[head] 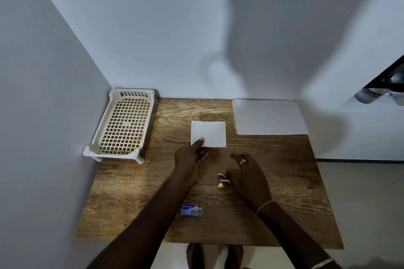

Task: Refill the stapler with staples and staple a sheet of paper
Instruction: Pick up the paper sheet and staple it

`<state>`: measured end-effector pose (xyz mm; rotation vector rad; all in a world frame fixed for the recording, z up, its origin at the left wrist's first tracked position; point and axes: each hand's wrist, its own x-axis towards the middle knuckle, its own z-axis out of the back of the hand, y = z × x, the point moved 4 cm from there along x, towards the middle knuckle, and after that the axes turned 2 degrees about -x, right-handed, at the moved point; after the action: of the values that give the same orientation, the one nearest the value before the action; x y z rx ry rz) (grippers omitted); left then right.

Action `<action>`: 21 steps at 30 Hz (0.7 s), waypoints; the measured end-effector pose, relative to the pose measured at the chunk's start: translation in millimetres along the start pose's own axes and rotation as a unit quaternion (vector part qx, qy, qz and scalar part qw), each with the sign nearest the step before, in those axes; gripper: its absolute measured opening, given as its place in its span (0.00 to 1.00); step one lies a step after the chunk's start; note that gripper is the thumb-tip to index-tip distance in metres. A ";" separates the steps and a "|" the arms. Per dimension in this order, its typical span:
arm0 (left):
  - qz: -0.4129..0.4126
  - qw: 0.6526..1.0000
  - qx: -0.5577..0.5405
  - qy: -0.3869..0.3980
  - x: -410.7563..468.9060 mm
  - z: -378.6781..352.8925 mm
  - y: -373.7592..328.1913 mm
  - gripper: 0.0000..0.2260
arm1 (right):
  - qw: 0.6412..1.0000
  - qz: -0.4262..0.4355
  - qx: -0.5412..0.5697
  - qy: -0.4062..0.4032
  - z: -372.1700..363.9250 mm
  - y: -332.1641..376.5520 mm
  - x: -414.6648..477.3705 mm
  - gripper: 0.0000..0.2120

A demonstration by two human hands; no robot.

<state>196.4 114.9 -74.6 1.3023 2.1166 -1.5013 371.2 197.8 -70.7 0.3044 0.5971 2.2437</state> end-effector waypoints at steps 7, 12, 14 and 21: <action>0.004 1.000 0.001 0.002 1.2 -5.9 4.2 0.09 | 0.903 -0.213 0.373 -0.021 6.6 16.4 45.5 0.20; 0.003 1.000 0.007 0.010 8.6 -6.1 3.2 0.09 | 0.894 -0.216 0.391 -0.034 0.4 19.1 64.3 0.11; -0.002 1.000 0.025 0.009 12.7 -4.4 2.0 0.08 | 0.889 -0.224 0.398 -0.038 -1.3 17.9 69.8 0.10; -0.038 0.994 0.103 -0.024 24.1 10.4 -2.3 0.09 | 0.865 -0.276 0.418 -0.022 -8.5 2.7 76.4 0.11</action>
<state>177.8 118.5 -92.9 1.2485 2.0480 -1.8048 315.0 250.3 -74.4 0.5263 1.4192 1.3220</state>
